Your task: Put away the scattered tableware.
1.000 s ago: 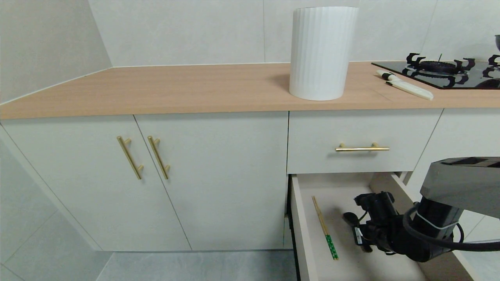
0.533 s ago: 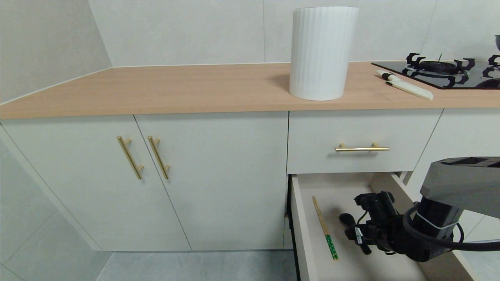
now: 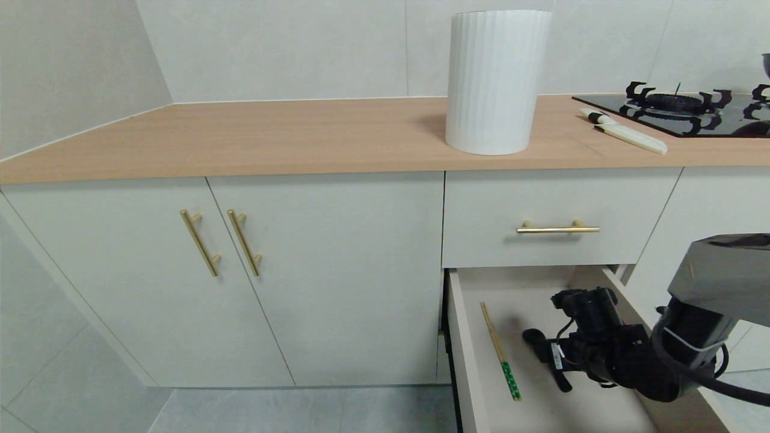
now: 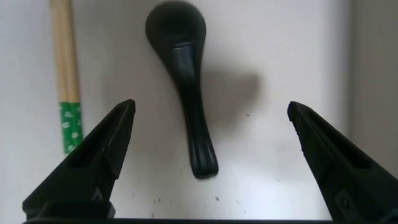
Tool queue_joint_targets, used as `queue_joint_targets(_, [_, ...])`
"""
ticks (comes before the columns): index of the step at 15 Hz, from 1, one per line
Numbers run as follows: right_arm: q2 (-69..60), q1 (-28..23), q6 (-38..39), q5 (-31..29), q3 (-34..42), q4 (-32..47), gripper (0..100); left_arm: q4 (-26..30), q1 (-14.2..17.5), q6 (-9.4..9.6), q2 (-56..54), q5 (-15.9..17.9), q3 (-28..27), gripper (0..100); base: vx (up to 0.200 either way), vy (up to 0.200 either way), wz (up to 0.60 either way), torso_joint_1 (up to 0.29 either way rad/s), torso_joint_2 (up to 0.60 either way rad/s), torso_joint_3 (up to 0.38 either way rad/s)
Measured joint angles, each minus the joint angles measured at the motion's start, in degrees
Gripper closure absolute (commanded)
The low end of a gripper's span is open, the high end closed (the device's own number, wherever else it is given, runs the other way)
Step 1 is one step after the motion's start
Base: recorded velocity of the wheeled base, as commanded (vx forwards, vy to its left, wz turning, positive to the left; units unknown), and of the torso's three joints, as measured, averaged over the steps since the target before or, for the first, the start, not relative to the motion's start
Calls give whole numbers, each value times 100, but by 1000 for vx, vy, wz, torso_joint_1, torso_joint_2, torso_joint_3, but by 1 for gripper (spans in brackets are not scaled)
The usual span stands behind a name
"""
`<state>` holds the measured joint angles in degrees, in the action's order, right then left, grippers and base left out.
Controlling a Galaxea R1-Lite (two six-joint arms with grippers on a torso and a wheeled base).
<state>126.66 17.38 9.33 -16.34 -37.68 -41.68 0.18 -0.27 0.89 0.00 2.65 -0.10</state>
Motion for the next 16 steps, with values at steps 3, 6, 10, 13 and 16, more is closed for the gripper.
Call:
queue_joint_targets(3, [-803, 41, 4, 112, 72, 908, 0, 0, 0, -2, 0, 0, 0, 0, 0, 0, 0, 0, 0, 0])
queue_joint_targets(6, [-1754, 69, 9, 402, -79, 2523, 0, 0, 0, 0, 0, 0, 0, 0, 0, 0, 0, 0, 0, 0])
queue_joint_targets(10, [-2478, 221, 15, 542, -258, 3207, 0, -2, 0, 17, 0, -2, 0, 0, 0, 0, 0, 0, 0, 0])
queue_joint_targets(13, [-2638, 362, 83, 542, -280, 3222, 0, 0, 0, 11, 0, 0, 0, 0, 0, 0, 0, 0, 0, 0])
queue_joint_targets(16, [-2712, 419, 222, 542, -358, 3493, 0, -2, 0, 23, 0, 0, 0, 0, 0, 0, 0, 0, 0, 0])
